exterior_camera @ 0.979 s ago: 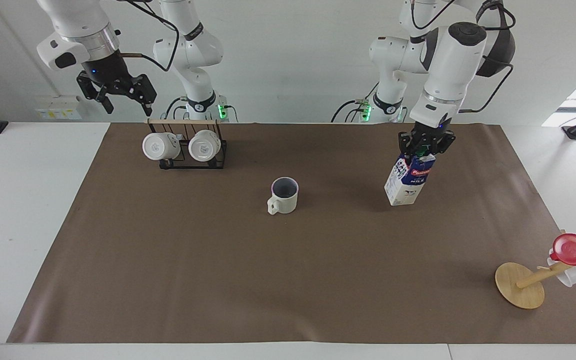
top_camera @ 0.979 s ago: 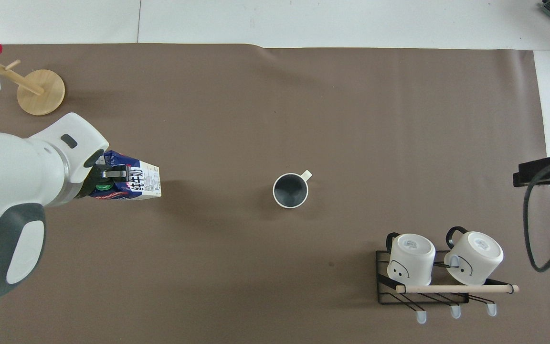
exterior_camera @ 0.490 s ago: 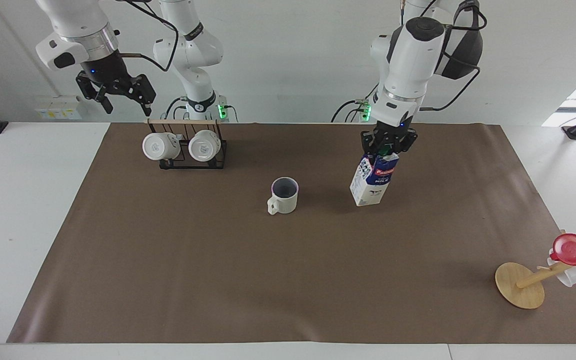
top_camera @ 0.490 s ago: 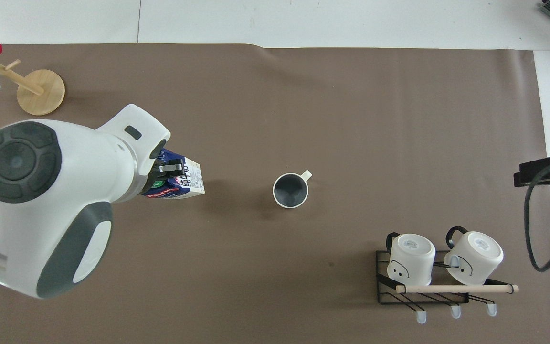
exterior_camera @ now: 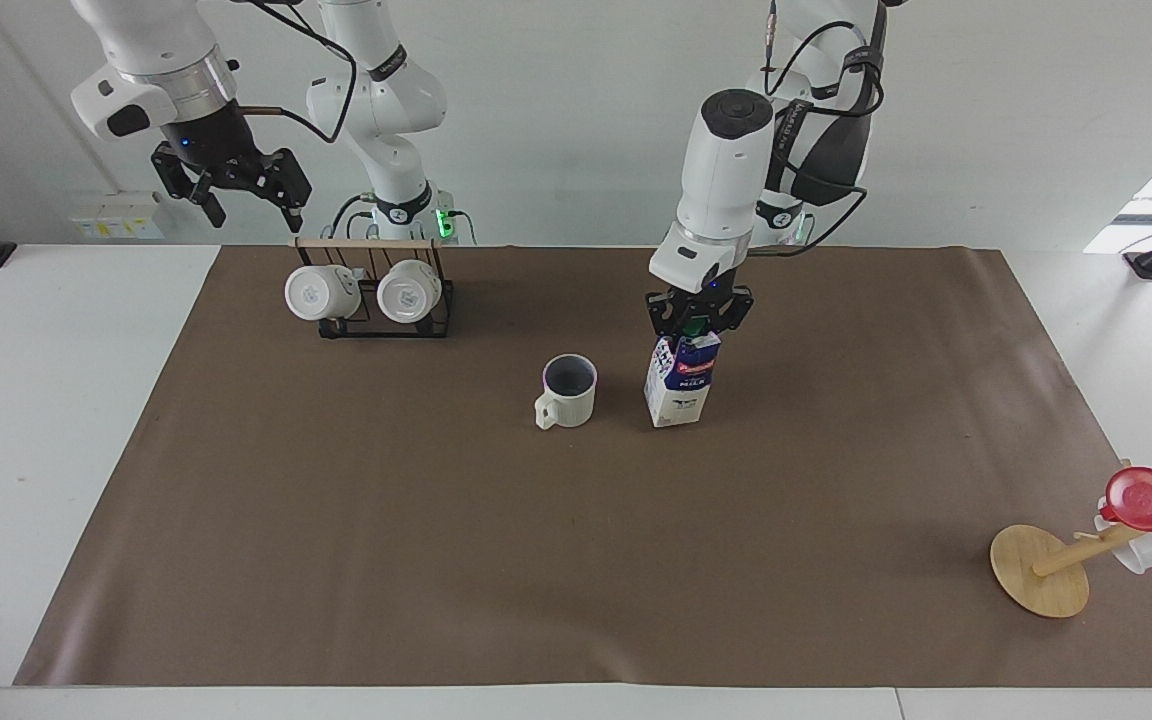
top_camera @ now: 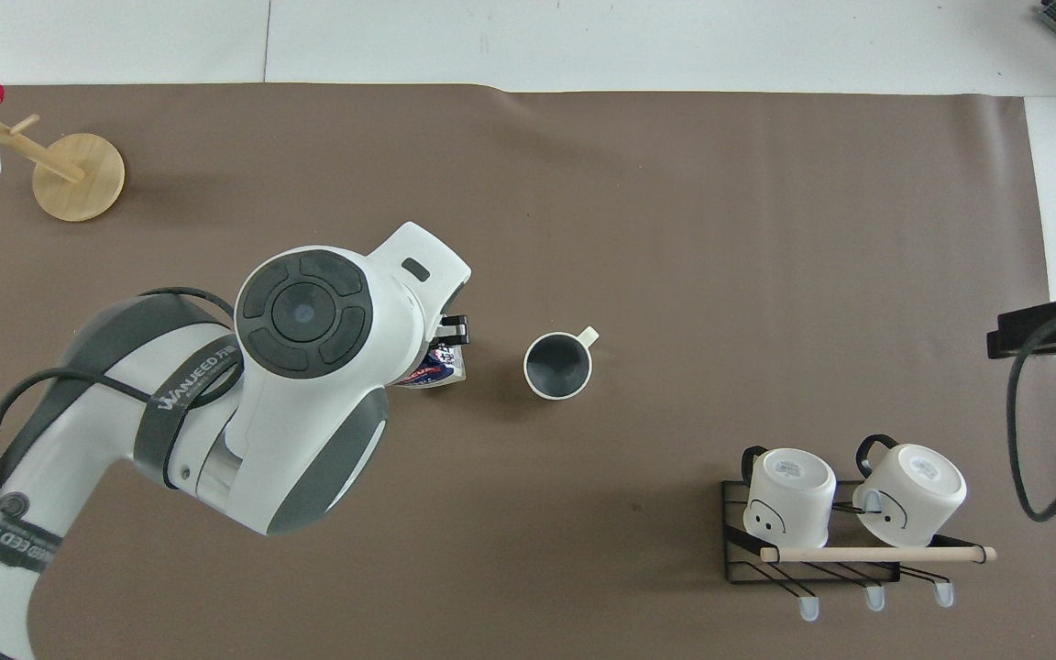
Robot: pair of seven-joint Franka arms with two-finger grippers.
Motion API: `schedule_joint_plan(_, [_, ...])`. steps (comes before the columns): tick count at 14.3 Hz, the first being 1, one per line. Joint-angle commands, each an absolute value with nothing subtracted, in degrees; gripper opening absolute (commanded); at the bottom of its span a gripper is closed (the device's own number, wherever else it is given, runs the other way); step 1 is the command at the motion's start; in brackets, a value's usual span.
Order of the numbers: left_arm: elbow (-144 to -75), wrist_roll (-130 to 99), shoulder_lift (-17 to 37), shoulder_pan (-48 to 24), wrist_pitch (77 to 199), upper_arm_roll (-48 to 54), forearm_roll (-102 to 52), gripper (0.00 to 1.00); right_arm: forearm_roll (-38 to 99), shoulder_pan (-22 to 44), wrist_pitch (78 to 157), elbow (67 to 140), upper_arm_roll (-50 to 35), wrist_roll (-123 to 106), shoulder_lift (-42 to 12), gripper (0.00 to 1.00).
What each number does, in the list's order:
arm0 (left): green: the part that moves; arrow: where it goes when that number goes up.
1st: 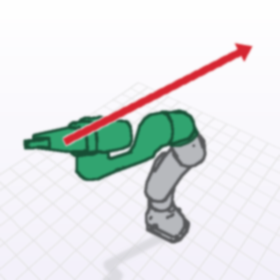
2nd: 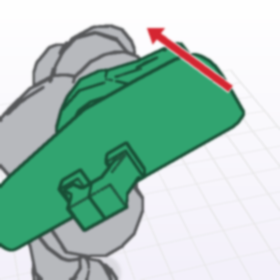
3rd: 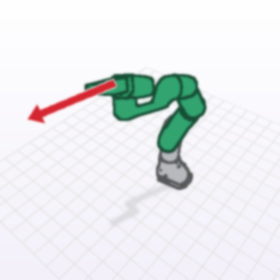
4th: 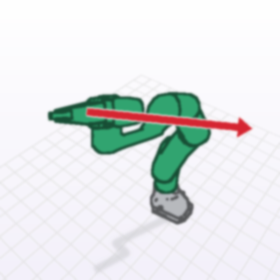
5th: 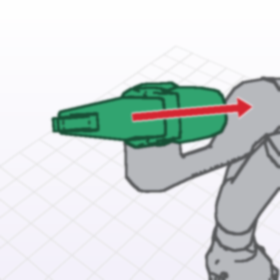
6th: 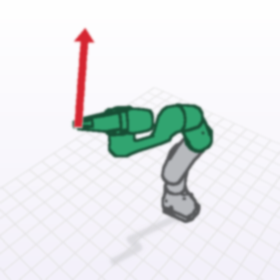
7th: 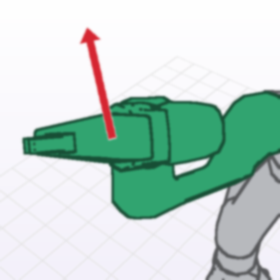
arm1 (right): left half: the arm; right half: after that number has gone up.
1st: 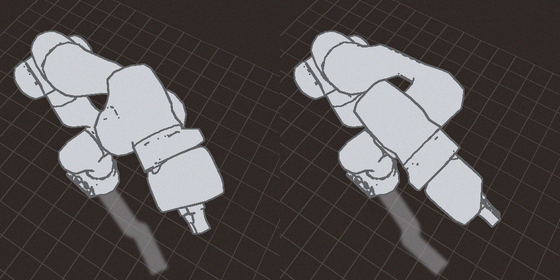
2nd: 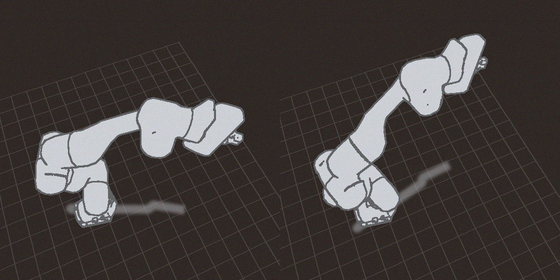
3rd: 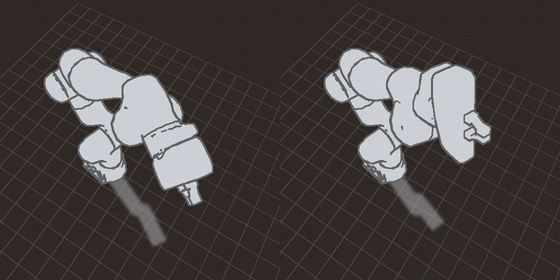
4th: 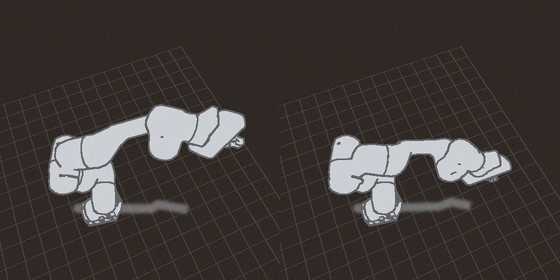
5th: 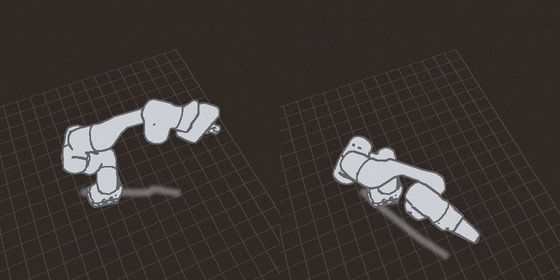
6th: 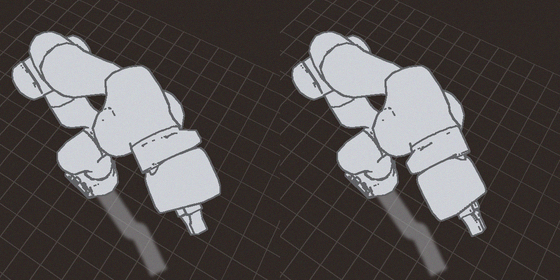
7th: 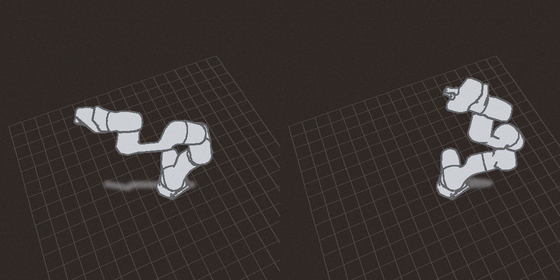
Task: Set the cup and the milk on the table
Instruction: 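Carry the milk carton with the left gripper beside the white mug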
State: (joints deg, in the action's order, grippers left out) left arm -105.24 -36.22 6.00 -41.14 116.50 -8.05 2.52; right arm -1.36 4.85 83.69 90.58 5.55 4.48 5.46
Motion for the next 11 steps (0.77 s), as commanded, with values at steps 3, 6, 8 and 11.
schedule_joint_plan(3, [-105.91, -37.18, 7.29, -43.24, 119.44, -9.14, 3.16, 0.50, -1.14, 4.04, 83.41, 90.79, 5.45, 3.69, 5.89, 1.00])
schedule_joint_plan(6, [-107.48, -37.62, 7.29, -43.42, 120.84, -9.14, 3.16, 0.51, -1.06, 4.04, 83.50, 90.88, 5.45, 3.69, 5.98, 1.00])
schedule_joint_plan(8, [-107.75, -37.53, 7.29, -43.42, 120.85, -9.14, 3.16, 0.55, -1.05, 4.04, 83.50, 90.97, 5.45, 3.69, 5.98, 1.00])
schedule_joint_plan(11, [-107.58, -37.53, 7.21, -43.85, 120.15, -9.14, 3.16, 0.97, -1.05, 4.04, 83.41, 90.97, 5.45, 3.78, 5.98, 1.00])
